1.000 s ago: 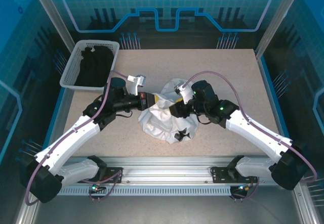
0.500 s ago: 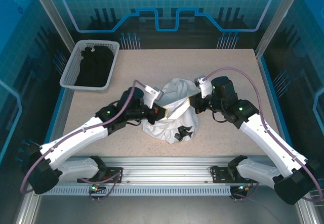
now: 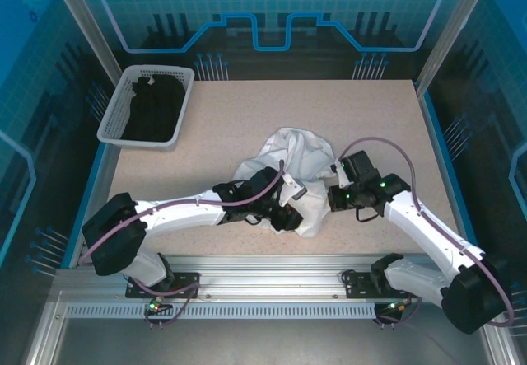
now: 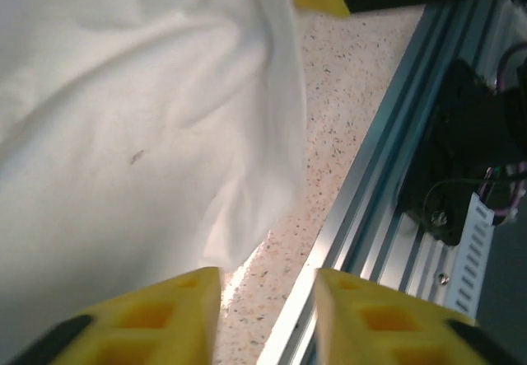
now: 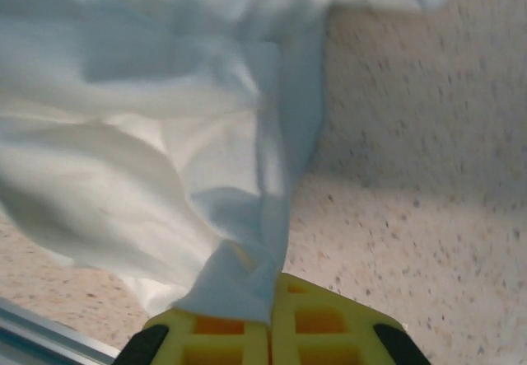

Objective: Fold the inside-out t-shirt

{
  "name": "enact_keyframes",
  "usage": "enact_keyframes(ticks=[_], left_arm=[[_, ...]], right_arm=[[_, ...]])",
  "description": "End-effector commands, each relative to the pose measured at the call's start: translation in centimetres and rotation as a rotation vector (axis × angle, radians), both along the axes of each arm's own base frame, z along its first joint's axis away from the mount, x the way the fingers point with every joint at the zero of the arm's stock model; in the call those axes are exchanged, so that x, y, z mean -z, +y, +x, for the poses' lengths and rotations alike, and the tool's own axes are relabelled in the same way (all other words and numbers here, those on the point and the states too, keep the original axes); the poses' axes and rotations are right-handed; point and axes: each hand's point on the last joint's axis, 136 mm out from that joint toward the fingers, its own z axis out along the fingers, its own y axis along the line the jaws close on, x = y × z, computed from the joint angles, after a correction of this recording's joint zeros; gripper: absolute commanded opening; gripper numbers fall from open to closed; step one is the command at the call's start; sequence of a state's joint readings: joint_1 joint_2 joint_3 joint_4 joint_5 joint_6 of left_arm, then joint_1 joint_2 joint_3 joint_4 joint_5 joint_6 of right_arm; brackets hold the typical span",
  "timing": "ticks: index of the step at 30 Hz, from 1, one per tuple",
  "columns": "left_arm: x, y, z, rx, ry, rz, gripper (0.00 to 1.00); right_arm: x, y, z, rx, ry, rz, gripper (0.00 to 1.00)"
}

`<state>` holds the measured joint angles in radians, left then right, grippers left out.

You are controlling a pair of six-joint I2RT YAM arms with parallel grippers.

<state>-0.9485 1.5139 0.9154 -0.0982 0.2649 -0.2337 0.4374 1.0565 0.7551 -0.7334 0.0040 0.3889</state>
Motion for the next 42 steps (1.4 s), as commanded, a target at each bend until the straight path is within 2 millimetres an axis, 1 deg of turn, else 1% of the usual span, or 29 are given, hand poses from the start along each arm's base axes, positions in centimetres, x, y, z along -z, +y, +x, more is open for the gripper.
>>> enact_keyframes(ticks=[1,5,8,10,14,16,17,19,22,25,28,30,35,39,42], left_arm=[[-3.0,-0.7,0.5,0.02,-0.042,-0.08,0.46],[-2.3,0.8,0.5,0.006,-0.062,-0.043,0.54],[-1.7,0.8,-0.5,0.047,-0.106,-0.037,0.56],[-1.4,0.4,-1.3,0.1,-0.197,-0.032,0.57],[-1.2,-0.2,-2.4,0.208,-0.407,-0.06,0.58],[-1.3,-0.4,-2.3,0.245,-0.517,-0.08,0.58],[-1.4,-0.5,-2.2,0.269,-0.58,-0.087,0.58],[-1.4,-0.7,-1.8,0.298,-0.701,-0.078,0.59],[-2.0,-0.6,0.0,0.263,-0.861,-0.045,0.59],[-2.3,-0.5,1.1,0.235,-0.983,-0.014,0.61],[-1.9,-0.7,1.3,0.236,-1.049,0.025,0.62],[-1.6,-0.6,1.5,0.218,-1.051,0.031,0.61],[-0.6,-0.6,1.8,0.227,-1.029,0.079,0.61],[0.3,-1.7,3.5,0.231,-1.065,0.16,0.6],[0.8,-2.8,4.8,0.228,-1.094,0.209,0.6]], right_arm=[[-0.7,-0.6,0.7,0.068,-0.07,0.018,0.02],[-0.6,0.3,1.1,0.026,-0.06,0.034,0.0],[-1.5,1.3,1.6,0.004,-0.061,0.103,0.0],[-2.8,2.2,2.0,-0.004,-0.068,0.174,0.0],[-6.5,4.0,2.7,-0.047,-0.085,0.314,0.0],[-8.3,4.8,3.1,-0.07,-0.095,0.36,0.0],[-8.8,5.1,3.4,-0.079,-0.091,0.38,0.0],[-9.4,5.8,3.9,-0.093,-0.078,0.417,0.0],[-10.0,6.9,5.1,-0.105,-0.064,0.48,0.0],[-10.6,8.1,6.6,-0.113,-0.052,0.546,0.0],[-10.6,9.1,8.1,-0.119,-0.035,0.587,0.0],[-10.3,9.6,9.1,-0.125,-0.026,0.596,0.0],[-8.4,9.9,11.4,-0.123,-0.001,0.57,0.0],[-7.4,9.7,12.5,-0.118,0.009,0.567,0.0],[-7.2,9.7,12.9,-0.119,0.006,0.573,0.0]])
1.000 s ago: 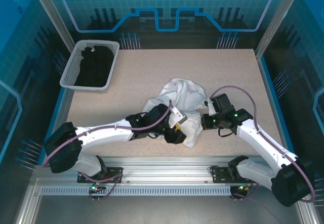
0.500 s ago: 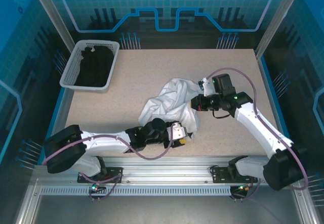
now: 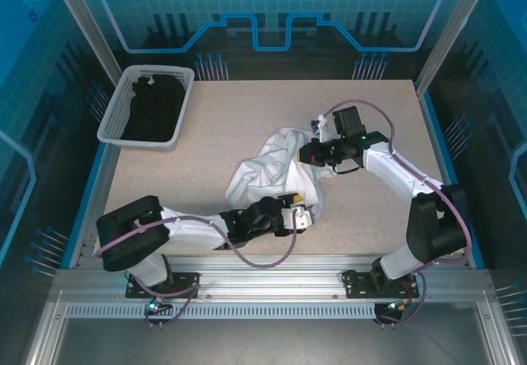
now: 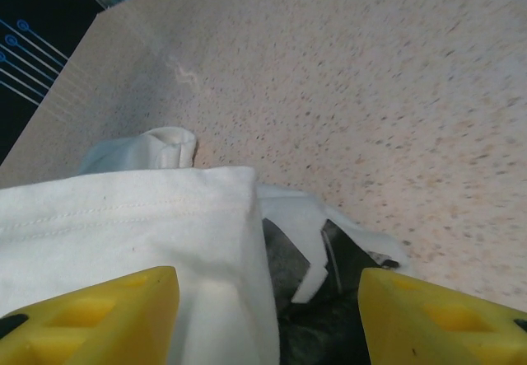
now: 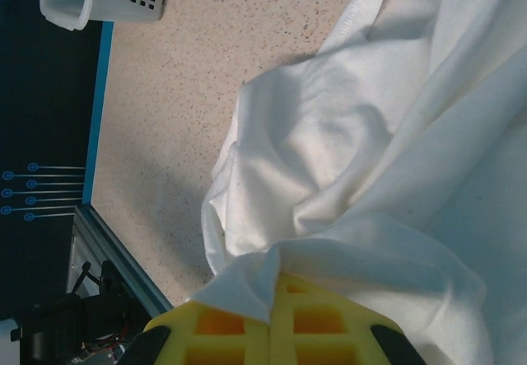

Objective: Fold the inside-out t-shirt

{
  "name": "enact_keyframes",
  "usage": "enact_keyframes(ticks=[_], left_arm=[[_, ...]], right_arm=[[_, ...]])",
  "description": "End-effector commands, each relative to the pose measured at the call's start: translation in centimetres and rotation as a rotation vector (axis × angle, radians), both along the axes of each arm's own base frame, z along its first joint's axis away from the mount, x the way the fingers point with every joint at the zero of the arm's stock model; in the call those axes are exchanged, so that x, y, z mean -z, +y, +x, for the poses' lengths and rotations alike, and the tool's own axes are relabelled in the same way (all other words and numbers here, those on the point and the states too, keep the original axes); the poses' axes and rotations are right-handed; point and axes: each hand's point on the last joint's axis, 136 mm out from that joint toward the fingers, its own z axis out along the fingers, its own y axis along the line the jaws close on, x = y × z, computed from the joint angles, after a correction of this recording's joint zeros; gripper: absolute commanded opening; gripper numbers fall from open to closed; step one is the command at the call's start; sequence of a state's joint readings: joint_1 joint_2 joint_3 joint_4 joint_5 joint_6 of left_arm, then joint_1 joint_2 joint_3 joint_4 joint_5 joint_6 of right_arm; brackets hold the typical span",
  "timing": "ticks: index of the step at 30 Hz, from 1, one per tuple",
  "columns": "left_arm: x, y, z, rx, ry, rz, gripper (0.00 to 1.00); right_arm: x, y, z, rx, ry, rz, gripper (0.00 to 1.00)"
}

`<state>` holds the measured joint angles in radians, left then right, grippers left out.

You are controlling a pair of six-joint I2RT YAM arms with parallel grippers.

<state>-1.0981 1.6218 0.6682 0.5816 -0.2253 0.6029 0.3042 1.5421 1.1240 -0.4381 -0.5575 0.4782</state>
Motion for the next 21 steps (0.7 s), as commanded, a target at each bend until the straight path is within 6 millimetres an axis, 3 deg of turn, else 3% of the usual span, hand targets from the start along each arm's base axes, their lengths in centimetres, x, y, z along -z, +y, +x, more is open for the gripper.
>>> enact_keyframes(ticks=[1,9,17,21], left_arm=[[-1.0,-1.3,2.0,-0.04,-0.093,0.019,0.6],[0.2,-3.0,3.5,-0.059,-0.104,0.06,0.56],[1.3,-3.3,4.3,-0.081,-0.094,0.093,0.4],[1.2,-3.1,4.8,-0.098,-0.1,0.082,0.24]], right_arm=[[-1.5,0.1,1.3,-0.015,-0.058,0.036,0.0],[-1.2,-0.1,1.5,-0.02,-0.055,0.047,0.0],[-1.3,-0.2,1.7,-0.022,-0.058,0.054,0.0],[-1.2,-0.3,1.7,-0.021,-0.056,0.054,0.0]])
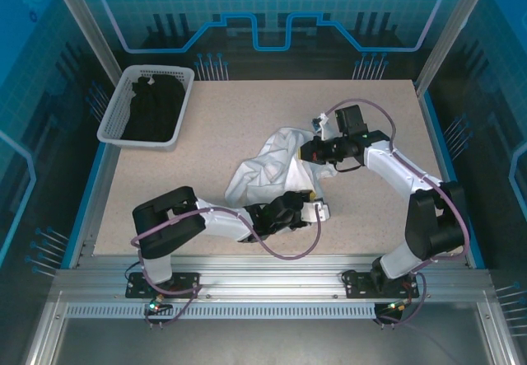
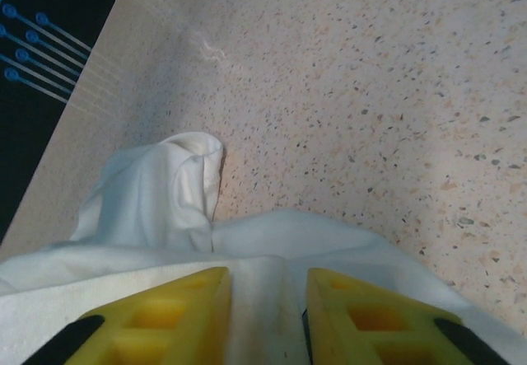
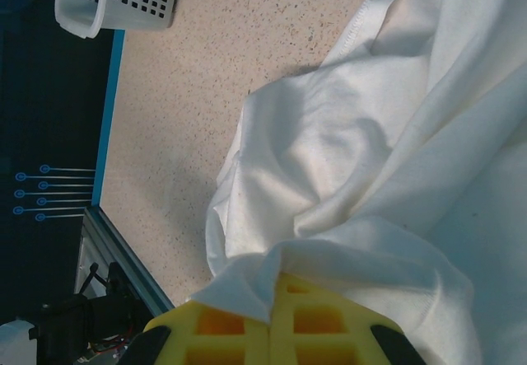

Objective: Fold the inside-out t-shirt

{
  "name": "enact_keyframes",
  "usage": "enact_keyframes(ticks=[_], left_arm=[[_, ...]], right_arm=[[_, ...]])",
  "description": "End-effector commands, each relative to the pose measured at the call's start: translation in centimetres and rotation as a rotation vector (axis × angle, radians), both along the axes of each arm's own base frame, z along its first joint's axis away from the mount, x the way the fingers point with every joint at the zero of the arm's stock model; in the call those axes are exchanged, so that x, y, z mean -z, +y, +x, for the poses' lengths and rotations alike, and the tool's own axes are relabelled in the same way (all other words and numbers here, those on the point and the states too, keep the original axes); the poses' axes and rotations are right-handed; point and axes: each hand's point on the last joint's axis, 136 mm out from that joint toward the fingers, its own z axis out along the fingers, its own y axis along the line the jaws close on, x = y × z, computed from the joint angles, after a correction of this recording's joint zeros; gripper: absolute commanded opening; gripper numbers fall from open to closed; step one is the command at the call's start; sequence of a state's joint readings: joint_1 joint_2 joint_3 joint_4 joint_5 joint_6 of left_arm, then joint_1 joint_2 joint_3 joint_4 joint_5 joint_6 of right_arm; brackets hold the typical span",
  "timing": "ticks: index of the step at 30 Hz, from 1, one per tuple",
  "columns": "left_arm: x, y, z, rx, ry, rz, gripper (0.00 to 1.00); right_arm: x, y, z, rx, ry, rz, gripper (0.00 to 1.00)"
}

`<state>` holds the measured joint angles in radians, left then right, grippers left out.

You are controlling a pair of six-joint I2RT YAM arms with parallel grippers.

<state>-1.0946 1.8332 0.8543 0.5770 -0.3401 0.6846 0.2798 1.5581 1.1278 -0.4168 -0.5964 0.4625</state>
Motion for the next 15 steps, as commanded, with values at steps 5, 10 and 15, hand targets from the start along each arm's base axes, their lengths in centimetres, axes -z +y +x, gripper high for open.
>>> enact_keyframes(ticks=[5,10,15], left_arm=[[-1.9,0.0,1.0,-0.035,-0.038,-0.065,0.08],[-4.9,1.0,0.1,-0.028,-0.044,-0.176,0.0],[-7.0,3.7,-1.2,-0.042,0.114,-0.301,0.0]], right_arm=[[-1.1,-0.1,1.0,-0.01,-0.047,0.025,0.0],[-1.6,-0.3,1.1,0.001,-0.067,0.014,0.0],[-2.3,0.3,0.9,-0.005,-0.087,0.028,0.0]])
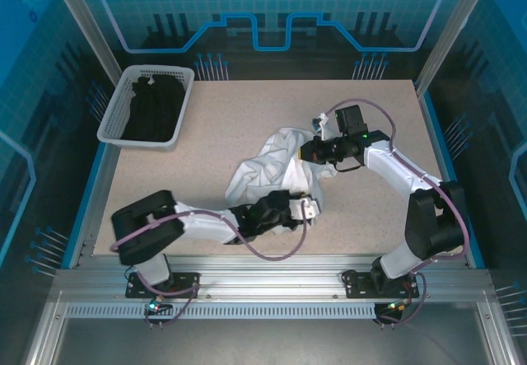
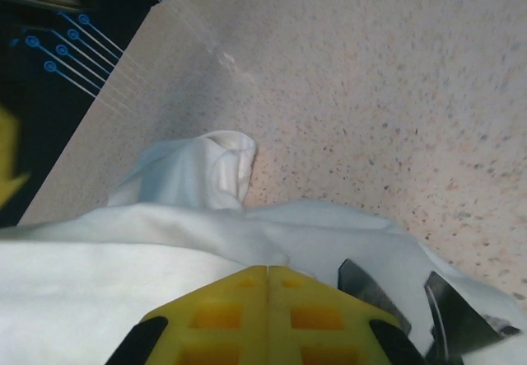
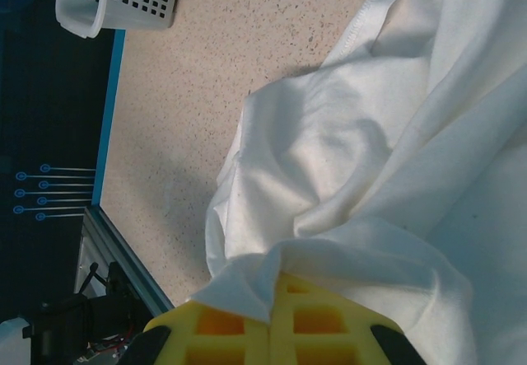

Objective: Fold the inside-out t-shirt

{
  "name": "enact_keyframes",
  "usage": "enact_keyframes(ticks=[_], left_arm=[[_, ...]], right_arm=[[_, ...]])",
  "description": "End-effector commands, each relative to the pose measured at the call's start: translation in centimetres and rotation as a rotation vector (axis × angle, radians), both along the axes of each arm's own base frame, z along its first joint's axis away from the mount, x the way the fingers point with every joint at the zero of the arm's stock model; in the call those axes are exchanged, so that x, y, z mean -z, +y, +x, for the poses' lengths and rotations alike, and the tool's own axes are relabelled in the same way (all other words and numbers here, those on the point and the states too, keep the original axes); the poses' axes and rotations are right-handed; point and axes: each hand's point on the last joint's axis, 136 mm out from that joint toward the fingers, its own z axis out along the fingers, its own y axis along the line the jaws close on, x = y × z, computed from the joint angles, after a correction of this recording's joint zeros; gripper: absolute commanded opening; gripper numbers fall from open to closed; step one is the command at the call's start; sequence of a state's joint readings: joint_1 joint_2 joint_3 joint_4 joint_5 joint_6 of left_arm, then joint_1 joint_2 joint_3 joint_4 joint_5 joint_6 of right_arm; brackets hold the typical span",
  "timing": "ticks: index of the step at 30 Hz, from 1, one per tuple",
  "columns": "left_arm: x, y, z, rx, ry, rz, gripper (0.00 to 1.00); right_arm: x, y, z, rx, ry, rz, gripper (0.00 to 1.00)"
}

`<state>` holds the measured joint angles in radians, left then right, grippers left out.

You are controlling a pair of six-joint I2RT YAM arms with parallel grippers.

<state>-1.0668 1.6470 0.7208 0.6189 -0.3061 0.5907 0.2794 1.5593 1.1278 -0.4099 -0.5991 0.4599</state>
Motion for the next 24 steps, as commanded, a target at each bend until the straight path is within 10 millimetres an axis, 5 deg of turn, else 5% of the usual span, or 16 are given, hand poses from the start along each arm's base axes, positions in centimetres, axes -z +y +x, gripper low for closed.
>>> enact_keyframes(ticks=[1,5,12,18,24], left_arm=[[-3.4,1.5,-0.6,-0.008,0.114,-0.178,0.0],[-4.8,4.0,-1.4,-0.019,0.25,-0.302,0.0],[-7.3,8.3,-1.2,-0.067,0.39,-0.513,0.0],[-8.8,11.3,-0.7,-0.1,0.499,-0.65,0.0],[-11.2,13.4,0.2,-0.133,0.612,-0.825,0.0]], right_arm=[[-2.3,0.4,0.7,-0.006,-0.083,0.029,0.0],[-2.4,1.3,0.8,-0.025,-0.089,0.04,0.06],[-2.5,1.1,0.6,-0.067,-0.136,-0.011,0.32],[-4.6,1.3,-1.9,-0.203,-0.435,-0.045,0.47],[-6.3,6.4,-7.4,-0.479,-0.805,0.023,0.63]])
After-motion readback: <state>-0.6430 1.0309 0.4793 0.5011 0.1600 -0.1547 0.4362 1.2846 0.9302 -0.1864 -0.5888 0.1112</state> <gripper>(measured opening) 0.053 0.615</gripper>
